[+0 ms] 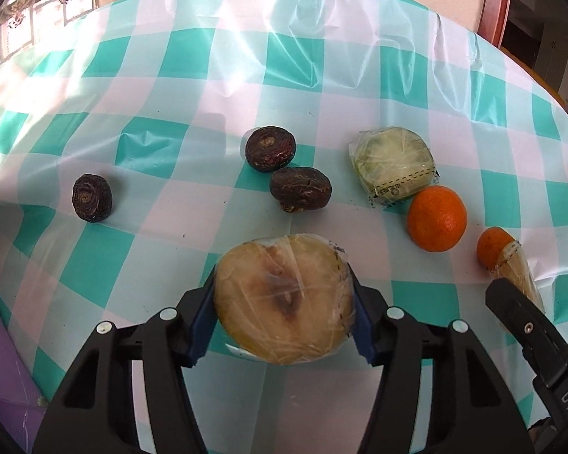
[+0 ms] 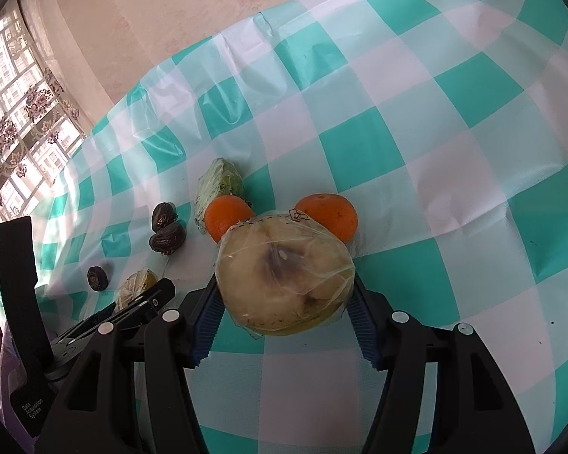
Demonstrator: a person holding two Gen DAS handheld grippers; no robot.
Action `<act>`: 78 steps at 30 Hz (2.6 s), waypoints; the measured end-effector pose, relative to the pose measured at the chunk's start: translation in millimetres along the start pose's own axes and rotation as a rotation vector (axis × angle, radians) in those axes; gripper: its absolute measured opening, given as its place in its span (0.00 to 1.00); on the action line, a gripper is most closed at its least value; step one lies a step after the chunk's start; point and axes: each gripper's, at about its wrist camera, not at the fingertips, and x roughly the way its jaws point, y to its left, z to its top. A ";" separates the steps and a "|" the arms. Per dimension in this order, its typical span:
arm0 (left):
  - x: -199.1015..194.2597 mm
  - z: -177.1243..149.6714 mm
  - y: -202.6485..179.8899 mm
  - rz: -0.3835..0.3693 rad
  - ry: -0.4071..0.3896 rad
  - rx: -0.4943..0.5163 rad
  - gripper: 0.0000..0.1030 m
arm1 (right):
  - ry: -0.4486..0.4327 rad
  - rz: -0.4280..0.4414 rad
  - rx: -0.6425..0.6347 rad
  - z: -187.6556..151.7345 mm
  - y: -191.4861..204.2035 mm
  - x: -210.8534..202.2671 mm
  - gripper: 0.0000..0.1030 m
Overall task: Organize fruits
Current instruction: 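Grasp the wrapped fruit half with the left gripper while the right grasps another half, then carry both wrapped fruit halves over the box with both grippers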
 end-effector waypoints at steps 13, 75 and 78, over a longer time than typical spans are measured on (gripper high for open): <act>-41.9 -34.1 29.0 -0.125 -0.077 -0.097 0.57 | 0.000 0.029 -0.001 -1.7 -1.5 -2.3 0.58; -342.0 -175.9 168.3 0.035 -0.528 -0.090 0.58 | -0.055 0.427 -0.276 -150.5 157.9 -169.6 0.58; -354.4 -171.6 194.5 0.105 -0.543 -0.130 0.58 | -0.052 0.456 -0.311 -153.8 178.5 -173.6 0.58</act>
